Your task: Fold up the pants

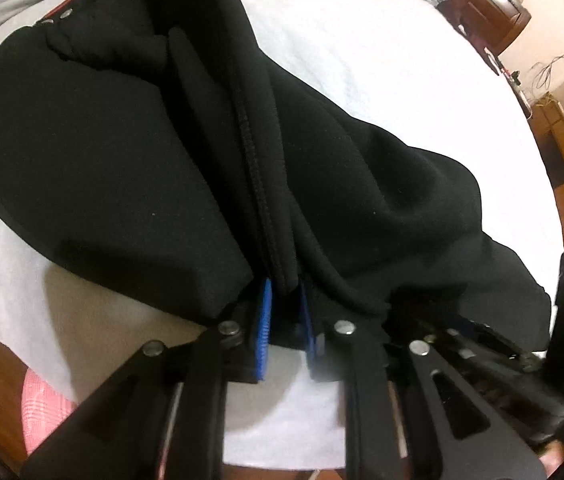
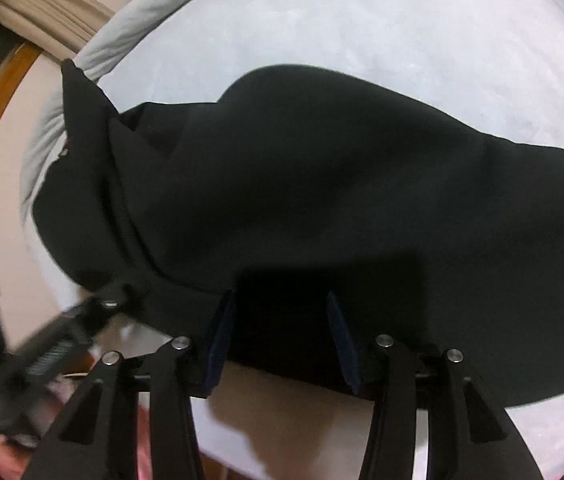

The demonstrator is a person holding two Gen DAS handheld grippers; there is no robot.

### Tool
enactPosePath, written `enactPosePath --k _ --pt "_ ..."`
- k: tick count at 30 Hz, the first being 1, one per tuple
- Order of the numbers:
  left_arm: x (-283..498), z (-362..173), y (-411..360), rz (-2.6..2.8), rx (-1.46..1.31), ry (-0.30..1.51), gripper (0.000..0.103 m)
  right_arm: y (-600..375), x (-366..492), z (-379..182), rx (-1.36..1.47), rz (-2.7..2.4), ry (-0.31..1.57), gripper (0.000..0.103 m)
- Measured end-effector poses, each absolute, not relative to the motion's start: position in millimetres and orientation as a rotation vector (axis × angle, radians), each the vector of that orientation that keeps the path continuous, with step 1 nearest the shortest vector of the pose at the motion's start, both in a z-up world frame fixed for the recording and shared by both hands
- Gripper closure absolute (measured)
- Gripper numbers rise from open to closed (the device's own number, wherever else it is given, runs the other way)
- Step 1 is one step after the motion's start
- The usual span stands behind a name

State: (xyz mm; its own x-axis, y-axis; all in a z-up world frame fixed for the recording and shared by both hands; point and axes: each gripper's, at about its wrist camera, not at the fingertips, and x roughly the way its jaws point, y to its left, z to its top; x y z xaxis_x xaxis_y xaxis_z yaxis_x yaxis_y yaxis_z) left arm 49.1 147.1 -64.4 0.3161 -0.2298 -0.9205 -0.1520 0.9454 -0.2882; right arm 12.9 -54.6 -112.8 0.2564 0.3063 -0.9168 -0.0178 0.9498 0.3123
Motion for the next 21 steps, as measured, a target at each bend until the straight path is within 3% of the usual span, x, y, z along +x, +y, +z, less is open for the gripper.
enactPosePath --k 1,3,10,15,21 --pt "50 -61 149 -0.029 -0.348 1.267 0.046 -50 10 -112 0.227 0.22 1.288 0.055" --pt "56 -49 149 0.059 -0.313 1.265 0.019 -47 8 -109 0.196 0.208 1.269 0.054" --pt "126 0 188 0.278 -0.181 1.212 0.015 -44 2 -111 0.203 0.198 1.247 0.054" --pt "212 -12 173 0.372 -0.083 1.329 0.015 -41 -5 -111 0.209 0.204 1.237 0.054" --pt "252 -34 172 0.411 -0.013 1.437 0.015 -54 -13 -110 0.228 0.218 1.23 0.054"
